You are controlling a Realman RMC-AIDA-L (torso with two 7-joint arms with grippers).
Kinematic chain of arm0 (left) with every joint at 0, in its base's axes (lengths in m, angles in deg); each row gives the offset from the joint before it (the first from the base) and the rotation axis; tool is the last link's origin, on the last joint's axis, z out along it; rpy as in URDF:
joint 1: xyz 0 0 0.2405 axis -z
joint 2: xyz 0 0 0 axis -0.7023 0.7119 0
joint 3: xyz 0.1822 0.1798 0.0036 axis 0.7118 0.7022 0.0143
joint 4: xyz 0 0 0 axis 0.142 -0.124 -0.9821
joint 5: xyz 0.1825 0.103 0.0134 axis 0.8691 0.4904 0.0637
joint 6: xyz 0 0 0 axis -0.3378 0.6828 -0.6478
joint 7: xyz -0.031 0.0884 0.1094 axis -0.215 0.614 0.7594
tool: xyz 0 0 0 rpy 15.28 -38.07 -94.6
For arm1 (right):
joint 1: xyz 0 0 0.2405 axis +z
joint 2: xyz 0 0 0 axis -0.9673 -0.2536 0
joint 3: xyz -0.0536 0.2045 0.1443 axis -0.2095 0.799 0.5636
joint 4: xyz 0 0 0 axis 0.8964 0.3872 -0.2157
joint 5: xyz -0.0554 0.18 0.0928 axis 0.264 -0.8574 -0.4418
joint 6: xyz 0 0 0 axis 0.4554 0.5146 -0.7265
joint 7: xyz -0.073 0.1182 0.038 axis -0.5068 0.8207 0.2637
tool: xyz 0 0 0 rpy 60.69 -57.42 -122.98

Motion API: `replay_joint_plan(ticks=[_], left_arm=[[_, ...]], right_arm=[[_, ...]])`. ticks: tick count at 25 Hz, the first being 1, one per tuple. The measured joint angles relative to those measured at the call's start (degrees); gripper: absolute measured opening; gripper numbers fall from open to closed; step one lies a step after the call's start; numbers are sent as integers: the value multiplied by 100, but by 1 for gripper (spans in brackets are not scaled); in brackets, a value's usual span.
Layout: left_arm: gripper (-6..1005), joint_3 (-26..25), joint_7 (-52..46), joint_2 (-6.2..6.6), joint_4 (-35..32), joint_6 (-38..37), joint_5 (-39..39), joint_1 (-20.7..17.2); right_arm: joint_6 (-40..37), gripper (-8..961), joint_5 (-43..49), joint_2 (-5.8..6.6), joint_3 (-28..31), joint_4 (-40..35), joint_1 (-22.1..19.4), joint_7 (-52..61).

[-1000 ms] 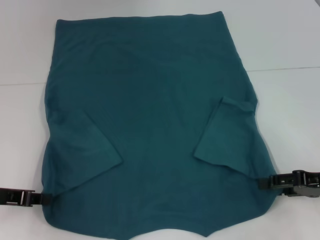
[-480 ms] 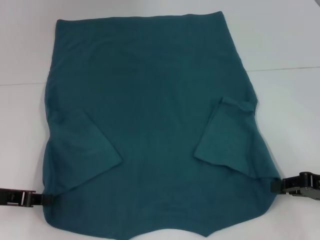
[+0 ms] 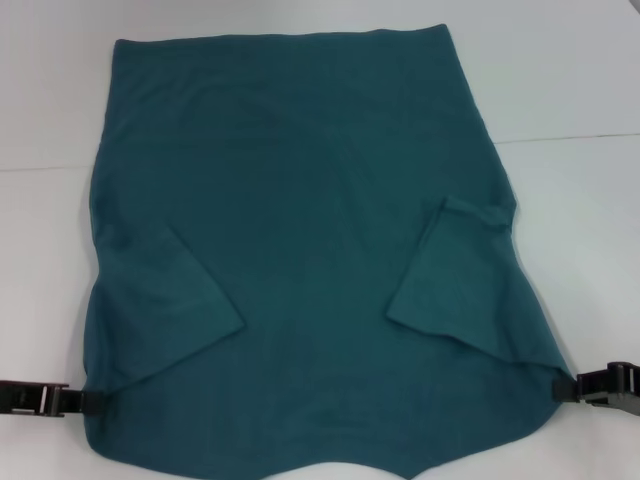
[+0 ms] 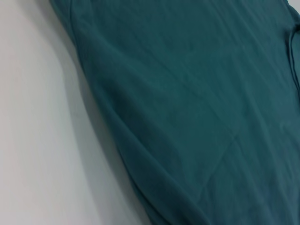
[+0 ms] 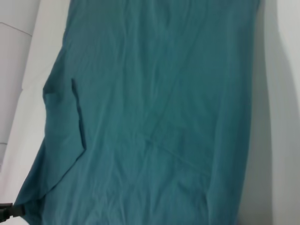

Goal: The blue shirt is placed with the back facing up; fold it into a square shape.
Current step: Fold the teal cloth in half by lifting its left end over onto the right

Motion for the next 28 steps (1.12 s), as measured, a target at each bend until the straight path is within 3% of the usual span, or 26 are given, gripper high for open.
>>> replay_joint_plan(ticks=[7,21,28], left_arm=[[28,-489,-11,41,-13,-326,-6,-72],[29,-1275,231,54,-48,-1090,-263,-535],[29,-1372,298,39,-42,-1388,-336,-673]], right_arm=[[-282,36,-19,-50,460,3,-257,-565],[-761,37,-45,-3,1090,0,-655,-1166],[-855,37,-45,1,1202,0,-860,-1314]])
